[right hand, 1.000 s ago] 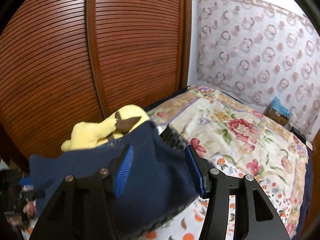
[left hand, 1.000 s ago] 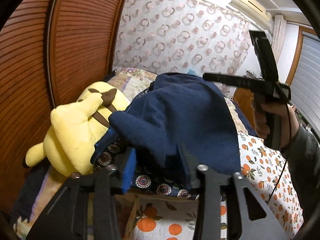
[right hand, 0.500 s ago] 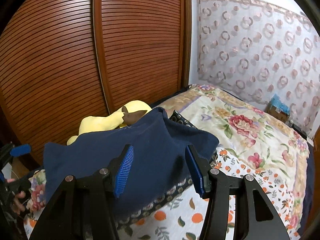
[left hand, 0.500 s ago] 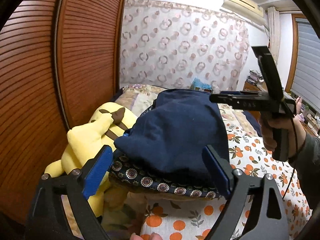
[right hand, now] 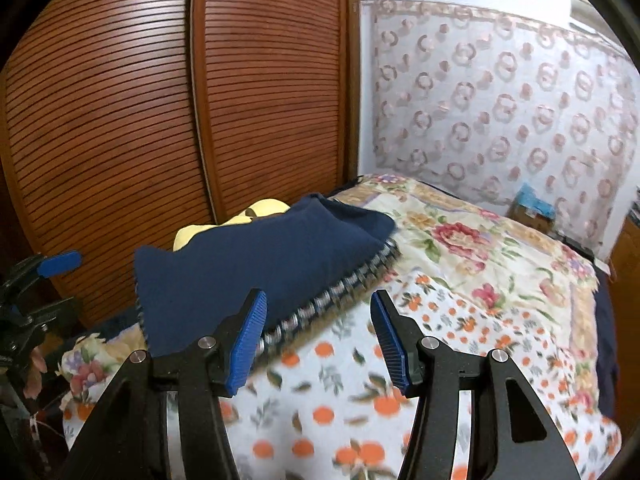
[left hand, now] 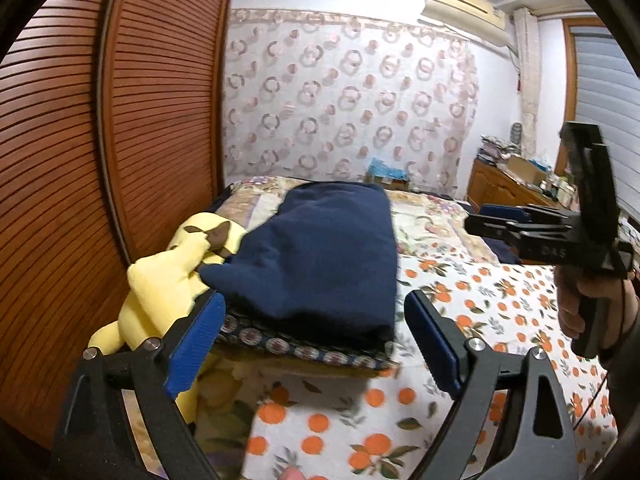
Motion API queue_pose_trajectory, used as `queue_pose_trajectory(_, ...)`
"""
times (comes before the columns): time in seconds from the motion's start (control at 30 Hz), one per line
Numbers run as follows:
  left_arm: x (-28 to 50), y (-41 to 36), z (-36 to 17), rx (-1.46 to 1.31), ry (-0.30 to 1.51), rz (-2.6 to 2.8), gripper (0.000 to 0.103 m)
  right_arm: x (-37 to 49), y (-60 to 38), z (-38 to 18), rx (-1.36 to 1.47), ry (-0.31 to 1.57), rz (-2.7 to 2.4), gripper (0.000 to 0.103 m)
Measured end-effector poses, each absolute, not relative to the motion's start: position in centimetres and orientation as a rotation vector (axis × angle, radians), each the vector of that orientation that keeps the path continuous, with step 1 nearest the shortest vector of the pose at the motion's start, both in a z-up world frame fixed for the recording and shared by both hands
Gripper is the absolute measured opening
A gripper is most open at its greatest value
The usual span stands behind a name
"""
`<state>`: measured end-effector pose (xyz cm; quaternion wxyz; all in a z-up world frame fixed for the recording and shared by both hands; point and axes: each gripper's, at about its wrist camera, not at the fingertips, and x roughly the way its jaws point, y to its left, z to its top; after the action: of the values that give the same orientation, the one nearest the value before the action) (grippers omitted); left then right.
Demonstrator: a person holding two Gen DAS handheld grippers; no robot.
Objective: Fold small clothes
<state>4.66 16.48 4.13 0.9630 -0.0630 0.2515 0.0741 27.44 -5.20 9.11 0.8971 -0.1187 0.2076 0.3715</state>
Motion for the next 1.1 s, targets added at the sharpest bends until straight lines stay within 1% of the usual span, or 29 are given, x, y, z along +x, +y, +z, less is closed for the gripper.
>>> queue_pose_trajectory(0.17, 4.4, 13.5, 4.1, -0.111, 0.511, 0.089, 0.091, 22.9, -8.5, 8.6, -0.212, 0.418, 0.712, 0.069)
queue_pose_trajectory(0.23, 4.6, 12.1, 4.1, -0.099, 0.52, 0.071, 0.091, 21.1, -9.9, 8.3, -0.19, 0.418, 0.681, 0.076)
queue_pose_trajectory(0.3, 4.6, 10.7, 4.1, -0.088, 0.526, 0.05, 0.091, 19.5, -10.9, 8.1, -0.18, 0.417, 0.649, 0.078)
queue_pose_trajectory(0.63, 4.7, 4.7, 4.6, -0.048, 0.531, -0.008, 0.091, 11.5, -14.8, 8.2, -0.092, 0.383, 0.46, 0.079)
queue_pose_trajectory(1.1, 4.0, 0.5, 8.7, -0.024, 0.468, -0.038, 0.091, 2.2, -17.0, 10.6, -0.013, 0.281, 0.288, 0.079)
